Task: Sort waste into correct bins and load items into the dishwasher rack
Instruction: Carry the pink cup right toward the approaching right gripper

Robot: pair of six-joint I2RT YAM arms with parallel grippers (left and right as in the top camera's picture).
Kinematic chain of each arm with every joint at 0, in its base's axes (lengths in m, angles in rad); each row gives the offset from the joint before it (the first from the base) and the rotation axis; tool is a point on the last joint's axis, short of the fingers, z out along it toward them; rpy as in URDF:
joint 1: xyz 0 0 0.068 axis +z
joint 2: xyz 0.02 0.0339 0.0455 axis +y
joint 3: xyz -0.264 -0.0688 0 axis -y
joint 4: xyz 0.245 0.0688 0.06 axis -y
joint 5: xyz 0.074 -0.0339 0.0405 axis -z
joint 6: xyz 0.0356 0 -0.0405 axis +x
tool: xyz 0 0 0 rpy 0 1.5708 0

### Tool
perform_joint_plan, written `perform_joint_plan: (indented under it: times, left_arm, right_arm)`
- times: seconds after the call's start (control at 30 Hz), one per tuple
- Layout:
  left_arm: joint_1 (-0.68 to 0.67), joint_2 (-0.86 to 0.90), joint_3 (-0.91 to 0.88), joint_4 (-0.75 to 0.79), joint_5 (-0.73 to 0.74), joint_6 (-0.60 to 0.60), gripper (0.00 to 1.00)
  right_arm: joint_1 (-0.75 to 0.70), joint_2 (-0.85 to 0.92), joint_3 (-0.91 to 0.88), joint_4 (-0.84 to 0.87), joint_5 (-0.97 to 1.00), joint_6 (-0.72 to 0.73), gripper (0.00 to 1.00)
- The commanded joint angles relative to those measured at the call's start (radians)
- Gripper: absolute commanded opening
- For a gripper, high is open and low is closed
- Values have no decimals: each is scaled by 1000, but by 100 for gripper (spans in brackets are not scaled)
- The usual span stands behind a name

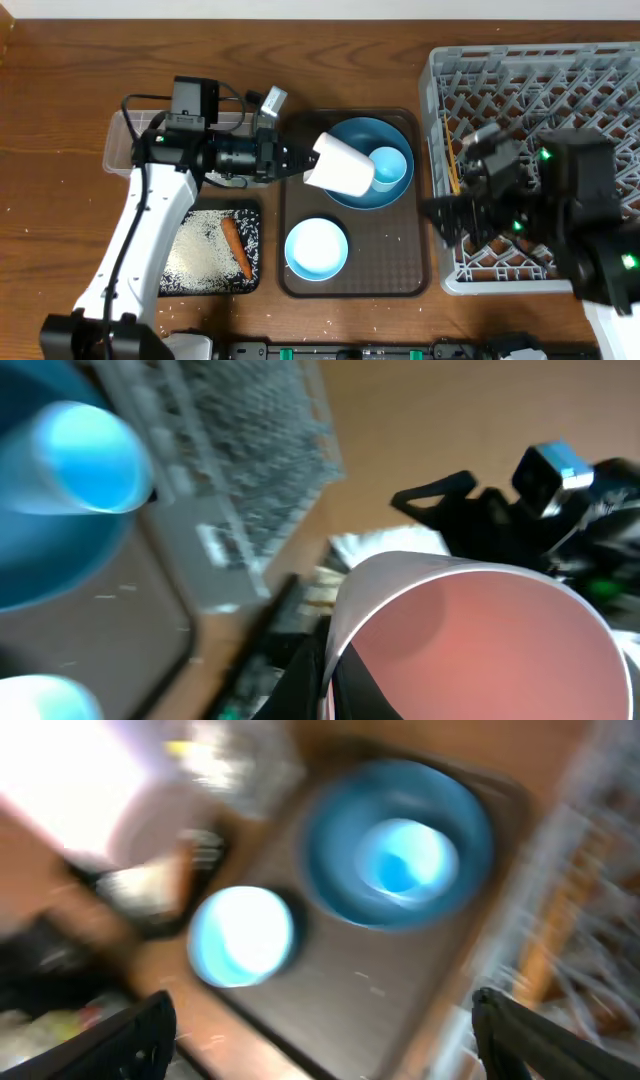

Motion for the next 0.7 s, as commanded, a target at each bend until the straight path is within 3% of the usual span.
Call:
perform_joint_plan:
  times: [0.0,0.27,0.67]
  left_arm:
    - [-26,5,-3,3,171,24,6]
    - [-106,5,-3,44,170,24,6]
    - [-113,5,-3,60,170,24,6]
  right_arm:
    - [-8,-16,2,-3,-309,-137,95]
    - [-6,10,-21,26,-412,-146,99]
    - [60,67,-69,133,-536,-146,98]
